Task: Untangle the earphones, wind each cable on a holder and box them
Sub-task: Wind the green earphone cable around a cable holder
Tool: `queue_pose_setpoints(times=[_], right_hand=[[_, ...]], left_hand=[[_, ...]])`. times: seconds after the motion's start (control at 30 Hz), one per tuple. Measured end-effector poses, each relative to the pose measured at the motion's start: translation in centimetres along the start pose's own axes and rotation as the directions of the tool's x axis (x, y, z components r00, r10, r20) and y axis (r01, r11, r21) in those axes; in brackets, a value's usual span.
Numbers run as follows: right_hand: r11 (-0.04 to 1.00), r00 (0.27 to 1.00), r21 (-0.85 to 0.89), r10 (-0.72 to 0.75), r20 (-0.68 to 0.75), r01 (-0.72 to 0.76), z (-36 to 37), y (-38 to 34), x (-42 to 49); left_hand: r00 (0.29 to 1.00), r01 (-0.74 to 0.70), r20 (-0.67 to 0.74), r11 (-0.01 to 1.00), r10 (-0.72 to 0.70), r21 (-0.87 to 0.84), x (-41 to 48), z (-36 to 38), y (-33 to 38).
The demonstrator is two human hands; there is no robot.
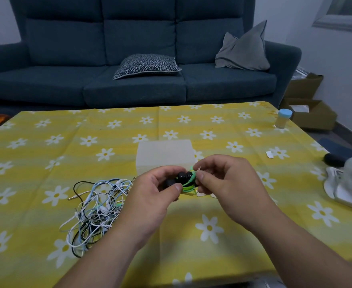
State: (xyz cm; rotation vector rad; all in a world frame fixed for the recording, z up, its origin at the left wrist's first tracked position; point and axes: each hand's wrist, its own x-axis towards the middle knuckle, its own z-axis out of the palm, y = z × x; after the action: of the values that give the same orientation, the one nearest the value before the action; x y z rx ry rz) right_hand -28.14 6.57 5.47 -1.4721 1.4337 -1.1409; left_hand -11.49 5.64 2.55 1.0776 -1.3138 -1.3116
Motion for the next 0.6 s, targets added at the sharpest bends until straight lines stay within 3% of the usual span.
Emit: queue_pose_setpoints(times=[0.27, 0.6], right_hand=[[0.988, 0.997, -0.139, -0.068, 0.022, 0.071, 0.4, 0.3, 0.1], [0.996, 0.999, -0.075, 0.045, -0.015, -0.046, 1.2, 1.0, 0.3]], left_hand=[[0.999, -0.021, 0.034, 1.000, 0.020, 0.022, -0.1, 0.2, 0.0], [0.999, -0.026, 0.029, 0.998, 0.024, 0.063, -0.3, 0.4, -0.3]])
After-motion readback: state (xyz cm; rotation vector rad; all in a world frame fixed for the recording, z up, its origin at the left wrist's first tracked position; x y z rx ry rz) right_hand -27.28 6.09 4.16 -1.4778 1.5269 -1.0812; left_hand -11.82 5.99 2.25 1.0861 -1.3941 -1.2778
